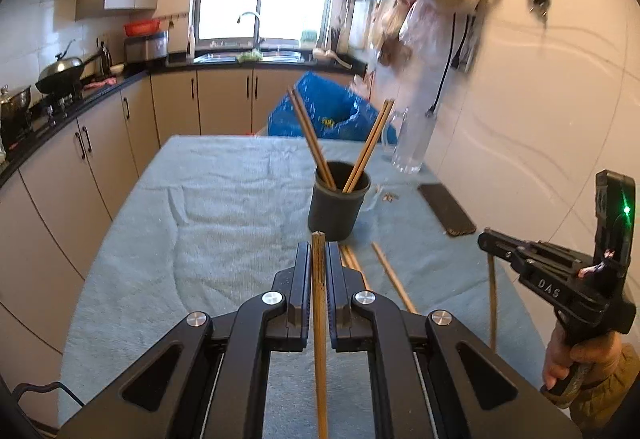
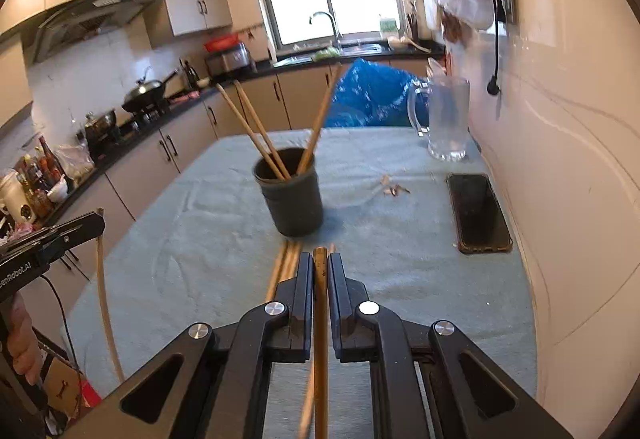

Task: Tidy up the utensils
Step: 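Carry the chopstick upright over the black holder and open the left tool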

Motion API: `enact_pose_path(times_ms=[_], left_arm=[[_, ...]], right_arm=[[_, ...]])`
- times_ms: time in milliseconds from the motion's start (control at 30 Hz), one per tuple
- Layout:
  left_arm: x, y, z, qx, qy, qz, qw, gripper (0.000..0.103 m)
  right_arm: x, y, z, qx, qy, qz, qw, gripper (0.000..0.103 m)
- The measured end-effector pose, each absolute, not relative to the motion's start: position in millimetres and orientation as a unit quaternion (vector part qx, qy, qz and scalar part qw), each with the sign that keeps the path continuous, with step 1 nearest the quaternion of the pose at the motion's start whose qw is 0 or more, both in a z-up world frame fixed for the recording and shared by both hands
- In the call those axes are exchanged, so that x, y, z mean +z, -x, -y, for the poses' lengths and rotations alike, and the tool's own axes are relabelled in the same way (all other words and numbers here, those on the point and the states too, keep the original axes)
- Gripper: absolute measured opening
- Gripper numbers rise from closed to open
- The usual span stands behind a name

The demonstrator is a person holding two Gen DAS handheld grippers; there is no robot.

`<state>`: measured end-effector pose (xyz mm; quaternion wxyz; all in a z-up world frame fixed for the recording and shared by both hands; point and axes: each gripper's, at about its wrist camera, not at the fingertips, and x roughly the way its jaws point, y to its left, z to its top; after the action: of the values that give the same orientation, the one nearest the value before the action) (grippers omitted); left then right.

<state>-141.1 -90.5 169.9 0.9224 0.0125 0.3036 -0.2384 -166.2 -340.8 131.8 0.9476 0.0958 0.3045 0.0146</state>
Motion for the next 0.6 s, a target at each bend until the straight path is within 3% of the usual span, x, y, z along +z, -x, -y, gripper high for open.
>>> enact_pose_path(times_ms=[600], left_arm=[[215, 153, 80, -0.256, 0.020, -0.246, 0.935, 0.006]], right_arm=[[164, 167, 333, 0.034, -0.110, -0.249, 0.961, 0.008]])
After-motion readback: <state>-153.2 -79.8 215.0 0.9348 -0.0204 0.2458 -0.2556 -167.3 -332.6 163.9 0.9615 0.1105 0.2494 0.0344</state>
